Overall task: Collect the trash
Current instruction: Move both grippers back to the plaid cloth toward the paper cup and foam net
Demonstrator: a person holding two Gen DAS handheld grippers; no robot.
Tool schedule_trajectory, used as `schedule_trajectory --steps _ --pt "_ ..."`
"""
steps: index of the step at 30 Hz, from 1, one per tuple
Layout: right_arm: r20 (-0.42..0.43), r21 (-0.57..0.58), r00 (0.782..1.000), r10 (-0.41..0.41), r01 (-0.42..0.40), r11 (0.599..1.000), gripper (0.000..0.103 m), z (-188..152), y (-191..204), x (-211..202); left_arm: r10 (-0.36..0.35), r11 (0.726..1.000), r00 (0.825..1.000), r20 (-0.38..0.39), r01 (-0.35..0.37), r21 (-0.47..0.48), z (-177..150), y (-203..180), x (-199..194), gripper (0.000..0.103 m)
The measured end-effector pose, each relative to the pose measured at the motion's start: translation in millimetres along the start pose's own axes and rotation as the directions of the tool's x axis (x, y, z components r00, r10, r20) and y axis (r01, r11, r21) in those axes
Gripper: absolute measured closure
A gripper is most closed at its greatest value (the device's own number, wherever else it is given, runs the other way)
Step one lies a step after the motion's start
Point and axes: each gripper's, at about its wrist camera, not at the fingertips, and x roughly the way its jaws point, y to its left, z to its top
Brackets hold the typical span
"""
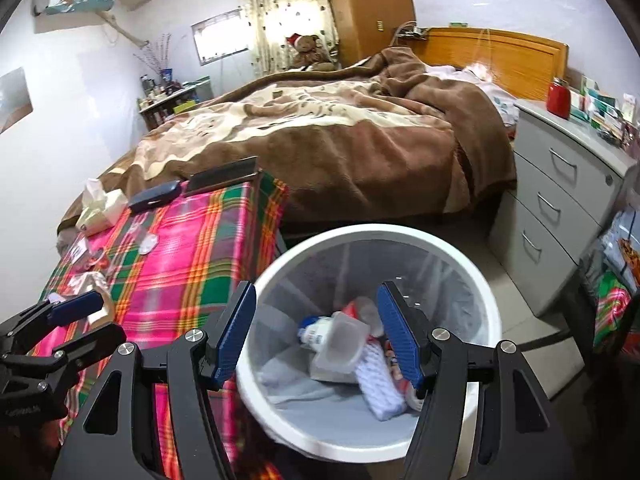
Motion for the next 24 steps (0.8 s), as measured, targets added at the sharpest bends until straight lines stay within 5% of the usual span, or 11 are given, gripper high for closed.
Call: schedule_trajectory --steps 12,24 --pt "0.005 -0.070 0.995 0.101 -0.101 0.992 0.038 -2 60 11 0.115 0.991 0.992 0.052 -0.110 -0.082 -17 63 -45 0.030" --pt "-0.054 -0.148 0.978 0.201 -0.207 0.967 0.038 -5 121 36 0.256 0.940 0.966 0.028 -0.242 -0.242 -42 155 -75 0.030"
